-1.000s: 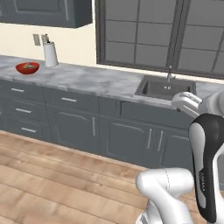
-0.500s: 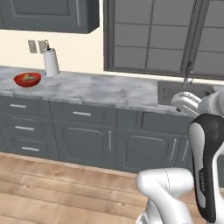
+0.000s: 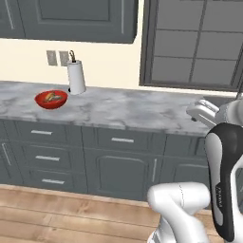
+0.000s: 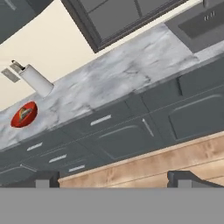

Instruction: Place the bowl with the potato and broccoli on the second highest shelf of the fridge. Place the bowl with the chicken drumstick and fish on the top shelf of the fridge.

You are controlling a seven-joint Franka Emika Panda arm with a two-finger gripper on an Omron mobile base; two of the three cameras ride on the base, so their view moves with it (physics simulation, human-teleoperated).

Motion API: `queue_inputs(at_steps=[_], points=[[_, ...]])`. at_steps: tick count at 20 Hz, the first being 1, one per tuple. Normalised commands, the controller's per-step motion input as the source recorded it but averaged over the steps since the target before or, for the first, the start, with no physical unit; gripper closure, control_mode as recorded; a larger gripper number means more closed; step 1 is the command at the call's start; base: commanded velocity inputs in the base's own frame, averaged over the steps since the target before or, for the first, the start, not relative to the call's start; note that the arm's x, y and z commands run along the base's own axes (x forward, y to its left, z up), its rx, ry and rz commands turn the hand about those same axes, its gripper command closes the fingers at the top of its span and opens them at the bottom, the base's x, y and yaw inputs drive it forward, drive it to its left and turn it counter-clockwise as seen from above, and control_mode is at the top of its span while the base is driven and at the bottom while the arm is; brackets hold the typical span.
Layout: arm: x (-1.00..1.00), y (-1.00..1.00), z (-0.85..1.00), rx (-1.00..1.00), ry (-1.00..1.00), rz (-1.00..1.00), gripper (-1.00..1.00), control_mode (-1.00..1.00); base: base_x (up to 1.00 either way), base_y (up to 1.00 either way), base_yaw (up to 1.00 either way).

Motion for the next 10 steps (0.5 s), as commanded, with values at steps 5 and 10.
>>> queue_inputs(at_steps=[5,10], points=[[0.00,0.00,0.00,0.00,0.00,0.00,-1.00,1.00,0.66,1.00,-0.15],[0.00,0.00,0.00,0.00,0.00,0.00,-1.00,1.00,0.61,1.00,-0.15]])
